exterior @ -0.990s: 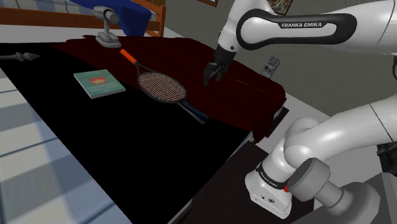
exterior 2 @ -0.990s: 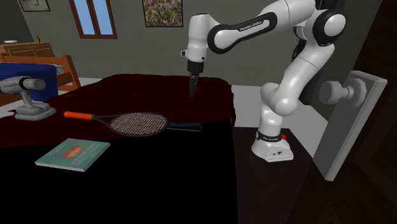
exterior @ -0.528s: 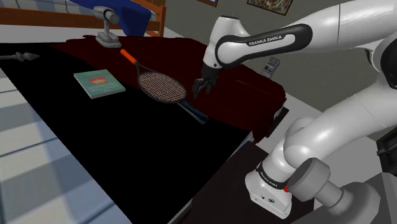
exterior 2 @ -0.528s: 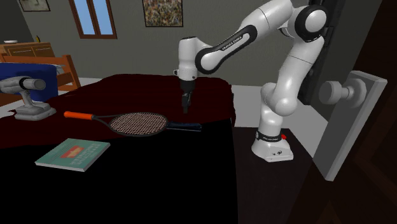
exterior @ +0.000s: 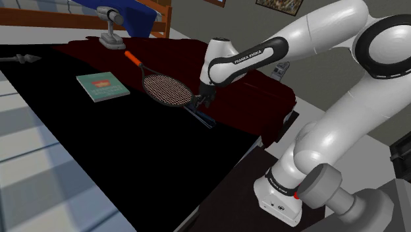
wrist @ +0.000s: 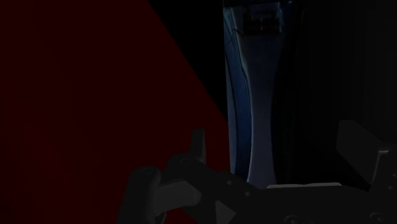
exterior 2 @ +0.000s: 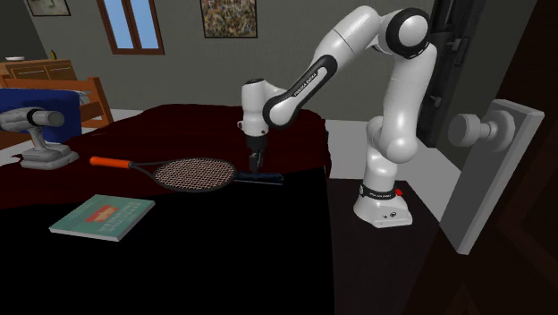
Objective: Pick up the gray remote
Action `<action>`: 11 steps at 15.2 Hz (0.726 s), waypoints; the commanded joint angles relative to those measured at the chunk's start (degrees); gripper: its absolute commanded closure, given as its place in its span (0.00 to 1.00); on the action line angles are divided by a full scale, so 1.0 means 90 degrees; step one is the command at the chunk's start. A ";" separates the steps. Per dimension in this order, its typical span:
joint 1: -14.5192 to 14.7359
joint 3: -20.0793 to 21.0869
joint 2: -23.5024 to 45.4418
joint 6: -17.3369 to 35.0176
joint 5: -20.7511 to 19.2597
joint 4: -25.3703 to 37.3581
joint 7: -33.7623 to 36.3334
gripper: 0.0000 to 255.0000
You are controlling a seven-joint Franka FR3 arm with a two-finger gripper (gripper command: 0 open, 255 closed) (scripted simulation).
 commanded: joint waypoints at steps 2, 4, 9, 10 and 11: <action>-0.0004 -0.0005 0.0162 0.0281 0.0000 -0.0119 -0.0006 0.00; -0.0004 -0.0006 0.0295 0.0467 0.0000 -0.0172 -0.0006 0.00; -0.0004 -0.0005 0.0340 0.0532 0.0000 -0.0192 -0.0004 1.00; -0.0004 -0.0006 0.0345 0.0532 0.0001 -0.0188 -0.0005 1.00; -0.0003 -0.0005 0.0344 0.0532 0.0001 -0.0188 -0.0004 1.00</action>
